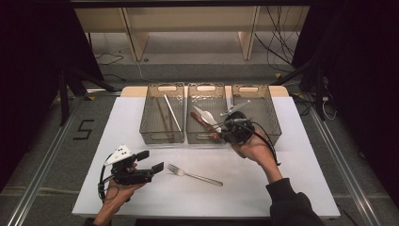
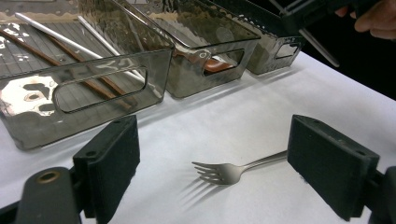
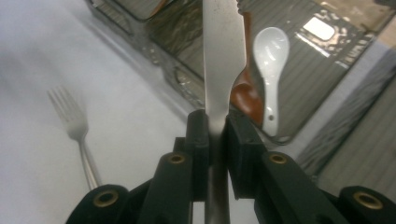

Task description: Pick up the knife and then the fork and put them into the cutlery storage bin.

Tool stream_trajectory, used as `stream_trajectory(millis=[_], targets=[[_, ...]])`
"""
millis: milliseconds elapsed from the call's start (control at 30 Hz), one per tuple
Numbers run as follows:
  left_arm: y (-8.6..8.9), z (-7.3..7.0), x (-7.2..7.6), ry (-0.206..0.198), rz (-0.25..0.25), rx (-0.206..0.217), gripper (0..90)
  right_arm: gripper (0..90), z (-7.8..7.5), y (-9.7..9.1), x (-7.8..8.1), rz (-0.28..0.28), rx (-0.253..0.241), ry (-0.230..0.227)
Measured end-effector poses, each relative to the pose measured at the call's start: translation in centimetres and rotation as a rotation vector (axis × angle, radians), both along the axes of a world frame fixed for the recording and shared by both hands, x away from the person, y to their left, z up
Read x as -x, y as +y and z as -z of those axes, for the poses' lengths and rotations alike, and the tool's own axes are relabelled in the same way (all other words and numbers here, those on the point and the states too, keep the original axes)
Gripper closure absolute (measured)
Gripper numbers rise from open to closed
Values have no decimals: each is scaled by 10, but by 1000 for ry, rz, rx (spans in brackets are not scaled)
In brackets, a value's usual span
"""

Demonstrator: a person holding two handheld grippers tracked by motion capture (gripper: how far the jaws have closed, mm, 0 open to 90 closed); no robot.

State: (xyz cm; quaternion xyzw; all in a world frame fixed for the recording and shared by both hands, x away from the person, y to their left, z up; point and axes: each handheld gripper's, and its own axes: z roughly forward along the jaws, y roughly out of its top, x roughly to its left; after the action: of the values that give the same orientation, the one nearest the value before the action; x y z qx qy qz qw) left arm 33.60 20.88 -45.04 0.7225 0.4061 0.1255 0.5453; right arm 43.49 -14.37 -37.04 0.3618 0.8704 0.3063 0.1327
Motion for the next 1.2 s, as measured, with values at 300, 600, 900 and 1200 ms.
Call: stream_trajectory(millis=[300, 600, 900, 1200], targets=[[0, 0, 0, -1, 0, 0, 167, 807, -7, -18, -13, 55, 5, -8], [0, 0, 0, -1, 0, -1, 167, 807, -15, -35, -26, 114, -8, -14], [0, 0, 0, -1, 0, 0, 167, 807, -17, -54, -43, 182, -3, -12], [0, 0, 0, -3, 1, 0, 166, 806, -20, -70, -59, 254, -4, -8]])
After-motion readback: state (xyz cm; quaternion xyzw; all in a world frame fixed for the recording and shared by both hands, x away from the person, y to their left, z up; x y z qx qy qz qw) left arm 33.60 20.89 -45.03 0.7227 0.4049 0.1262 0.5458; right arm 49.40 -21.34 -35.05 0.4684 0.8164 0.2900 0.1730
